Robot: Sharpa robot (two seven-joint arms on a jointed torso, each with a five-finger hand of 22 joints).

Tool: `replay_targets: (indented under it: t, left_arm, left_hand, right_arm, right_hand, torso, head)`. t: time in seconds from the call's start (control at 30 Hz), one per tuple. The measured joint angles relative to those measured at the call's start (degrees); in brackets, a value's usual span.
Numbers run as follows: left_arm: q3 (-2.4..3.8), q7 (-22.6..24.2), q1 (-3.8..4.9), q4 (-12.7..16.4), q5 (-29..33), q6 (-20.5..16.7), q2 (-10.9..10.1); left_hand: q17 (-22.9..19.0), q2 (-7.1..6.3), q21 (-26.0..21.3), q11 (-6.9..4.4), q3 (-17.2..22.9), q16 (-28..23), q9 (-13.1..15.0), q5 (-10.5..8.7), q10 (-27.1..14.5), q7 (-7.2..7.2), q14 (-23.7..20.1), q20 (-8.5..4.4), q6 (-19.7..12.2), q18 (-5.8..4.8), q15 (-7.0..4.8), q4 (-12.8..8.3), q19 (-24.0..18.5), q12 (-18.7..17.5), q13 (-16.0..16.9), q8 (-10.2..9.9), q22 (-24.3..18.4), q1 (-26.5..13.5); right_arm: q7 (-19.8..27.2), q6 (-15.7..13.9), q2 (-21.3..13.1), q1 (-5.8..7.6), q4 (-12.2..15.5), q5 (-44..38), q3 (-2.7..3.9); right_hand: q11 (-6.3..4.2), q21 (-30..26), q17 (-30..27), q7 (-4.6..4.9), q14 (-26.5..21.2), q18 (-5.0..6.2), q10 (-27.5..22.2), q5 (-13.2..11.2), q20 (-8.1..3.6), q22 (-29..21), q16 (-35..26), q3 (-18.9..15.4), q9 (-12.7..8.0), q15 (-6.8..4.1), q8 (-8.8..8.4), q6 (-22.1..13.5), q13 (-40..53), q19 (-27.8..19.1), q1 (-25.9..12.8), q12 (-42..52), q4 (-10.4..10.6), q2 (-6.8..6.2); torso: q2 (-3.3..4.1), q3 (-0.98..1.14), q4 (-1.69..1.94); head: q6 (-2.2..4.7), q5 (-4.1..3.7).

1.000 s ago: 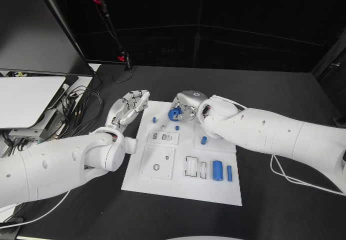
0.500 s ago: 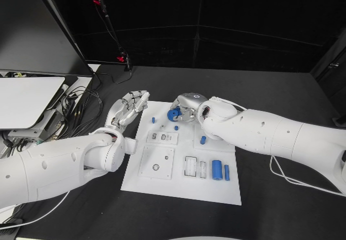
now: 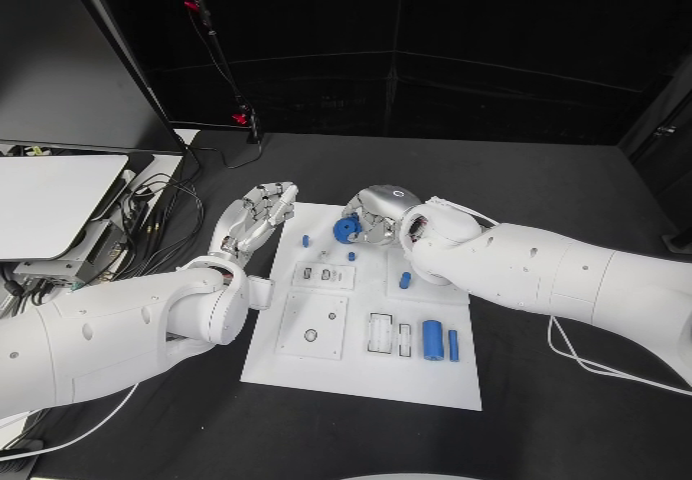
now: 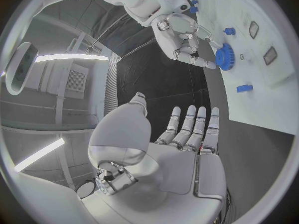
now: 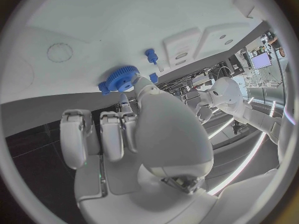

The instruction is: Assemble the parts on the task board

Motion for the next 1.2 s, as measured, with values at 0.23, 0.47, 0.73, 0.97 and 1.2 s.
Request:
replay_targets:
  t: [0.23,0.47,0.73,0.97,1.2]
  left_arm:
    - [-0.03,0.0,0.00,0.0,0.0,0.1,-0.1]
    - [-0.06,0.0,0.00,0.0,0.0,0.1,-0.1]
    - [-0.07,0.0,0.00,0.0,0.0,0.1,-0.1]
    - [-0.08,0.0,0.00,0.0,0.0,0.1,-0.1]
    - [-0.08,0.0,0.00,0.0,0.0,0.1,-0.1]
  left_hand:
    - [-0.2,0.30,0.0,0.00,-0.3,0.0,-0.2,0.32,0.0,0.00,0.0,0.00,0.0,0.00,0.00,0.0,0.0,0.0,-0.1,0.0,0.0,0.3]
    - [-0.3,0.30,0.0,0.00,-0.5,0.2,-0.3,0.54,0.0,0.00,0.0,0.00,0.0,0.00,0.00,0.2,0.0,0.2,-0.1,0.0,0.0,0.3]
    - [-0.4,0.53,0.0,0.00,-0.6,0.2,-0.3,0.83,0.0,0.00,0.0,0.00,0.0,0.00,0.00,0.1,0.0,0.2,-0.2,0.1,0.0,0.5]
    - [-0.4,0.53,0.0,0.00,-0.6,0.2,-0.3,0.83,0.0,0.00,0.0,0.00,0.0,0.00,0.00,0.0,0.0,0.2,-0.2,0.2,0.0,0.5]
    - [-0.6,0.59,0.2,0.00,-0.6,0.3,-0.4,1.19,0.0,0.00,0.0,0.00,0.0,0.00,0.00,0.0,0.0,0.2,-0.2,0.2,0.1,0.6]
  right_arm:
    - [2.8,-4.7,-0.8,-0.10,0.9,1.6,0.00]
    - [4.0,-5.7,-1.4,-0.17,1.2,2.8,0.01]
    - [3.2,-4.3,-1.3,-0.25,1.4,3.1,0.00]
    - [1.2,-2.1,-1.1,-0.27,1.2,2.9,0.00]
    - [-1.1,0.1,-0.3,-0.27,0.6,2.5,0.01]
  right_hand:
    - [0.00,0.0,0.0,0.19,0.0,0.00,0.0,0.0,0.00,0.0,0.0,0.0,0.0,0.00,0.00,-0.2,0.0,0.0,-0.2,0.0,0.0,0.23]
    - [0.00,0.0,0.0,0.14,0.0,0.00,0.0,0.0,0.00,0.0,0.0,-0.2,0.9,0.00,2.71,5.2,0.0,0.0,-0.5,0.0,0.2,0.53]
    - [0.33,0.0,0.0,0.03,0.2,0.00,0.3,0.0,0.00,0.0,0.0,-0.2,1.4,0.21,4.16,10.3,0.0,0.0,-0.9,0.0,0.2,0.89]
    - [0.55,0.0,0.0,0.12,0.2,0.00,0.1,0.0,0.19,0.0,0.0,0.0,1.4,0.21,4.16,10.8,0.0,0.2,-0.9,0.0,0.3,0.89]
    - [0.54,-0.2,0.0,0.11,0.0,0.00,0.1,0.0,0.40,0.0,0.0,-0.2,1.2,0.41,4.13,10.8,0.0,0.0,-0.9,0.0,0.5,0.89]
  torso:
    - [0.01,0.01,0.00]
    - [0.02,0.00,0.01]
    - [0.02,-0.01,0.06]
    - [0.02,-0.02,0.07]
    - [0.02,-0.04,0.07]
  head:
    - [0.05,-0.08]
    - [-0.01,-0.09]
    - [-0.04,-0.16]
    - [-0.05,-0.23]
    - [-0.09,-0.28]
